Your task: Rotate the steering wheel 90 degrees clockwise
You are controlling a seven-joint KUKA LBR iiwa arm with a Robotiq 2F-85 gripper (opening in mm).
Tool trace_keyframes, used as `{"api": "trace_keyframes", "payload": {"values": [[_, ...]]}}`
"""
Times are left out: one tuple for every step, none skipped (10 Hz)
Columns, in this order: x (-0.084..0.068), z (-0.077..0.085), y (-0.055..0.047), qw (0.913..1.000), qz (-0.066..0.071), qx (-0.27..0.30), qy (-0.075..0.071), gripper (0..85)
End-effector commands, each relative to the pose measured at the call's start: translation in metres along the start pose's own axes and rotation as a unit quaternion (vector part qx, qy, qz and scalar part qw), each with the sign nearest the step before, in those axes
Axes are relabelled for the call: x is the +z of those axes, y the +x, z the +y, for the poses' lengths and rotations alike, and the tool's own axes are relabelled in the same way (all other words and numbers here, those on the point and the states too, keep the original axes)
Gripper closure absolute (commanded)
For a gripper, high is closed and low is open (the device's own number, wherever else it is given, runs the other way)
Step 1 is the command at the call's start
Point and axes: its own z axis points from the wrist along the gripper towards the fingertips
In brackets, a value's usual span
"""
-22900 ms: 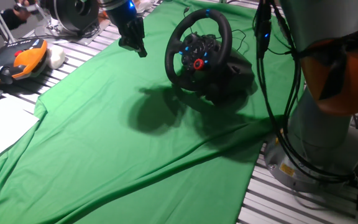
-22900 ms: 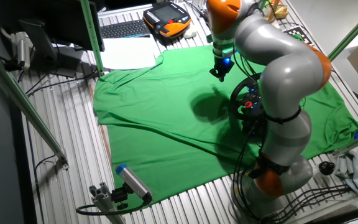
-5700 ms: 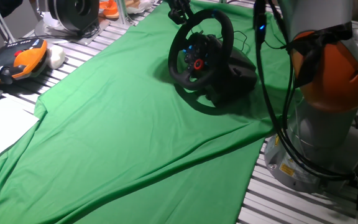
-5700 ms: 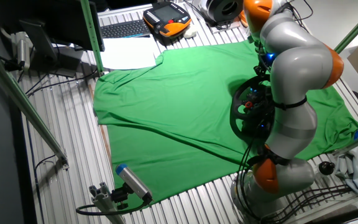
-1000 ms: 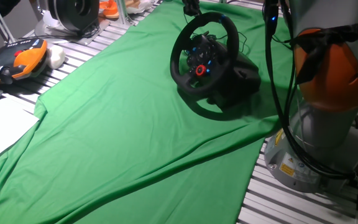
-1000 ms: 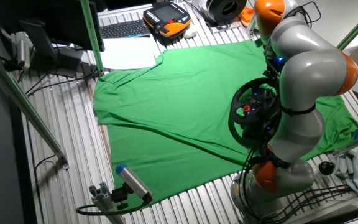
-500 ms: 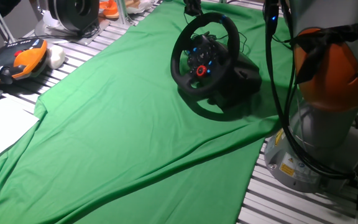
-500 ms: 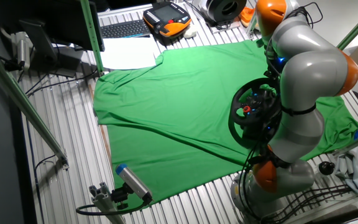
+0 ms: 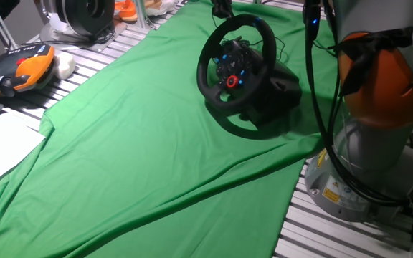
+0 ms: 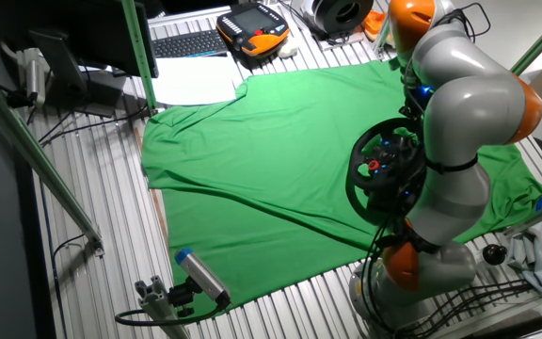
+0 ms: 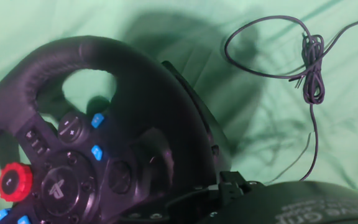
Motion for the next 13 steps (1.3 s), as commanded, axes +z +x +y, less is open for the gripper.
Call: {"api": "trace_keyframes", "payload": {"values": [[-0.0003,0.0001,0.0000,1.0000,-0.006,0.001,-0.004,85.0],[-0.0003,0.0001,0.0000,0.9999,-0.013,0.002,-0.011,85.0],[-0.0003,0.0001,0.0000,0.9997,-0.022,0.002,-0.012,85.0],[-0.0003,0.0001,0.0000,0.9996,-0.026,0.006,-0.013,85.0],[-0.0003,0.0001,0.0000,0.9994,-0.030,0.014,-0.010,85.0],[-0.0003,0.0001,0.0000,0.9991,-0.034,0.022,-0.010,85.0],[-0.0003,0.0001,0.0000,0.9990,-0.035,0.026,-0.010,85.0],[-0.0003,0.0001,0.0000,0.9987,-0.037,0.028,-0.020,85.0],[-0.0003,0.0001,0.0000,0.9987,-0.038,0.028,-0.020,85.0],[-0.0003,0.0001,0.0000,0.9987,-0.036,0.031,-0.022,85.0],[-0.0003,0.0001,0.0000,0.9987,-0.033,0.031,-0.022,85.0],[-0.0022,0.0008,0.0033,0.9989,-0.027,0.031,-0.023,85.0],[-0.0045,0.0014,0.0075,0.9989,-0.024,0.033,-0.023,85.0]]}}
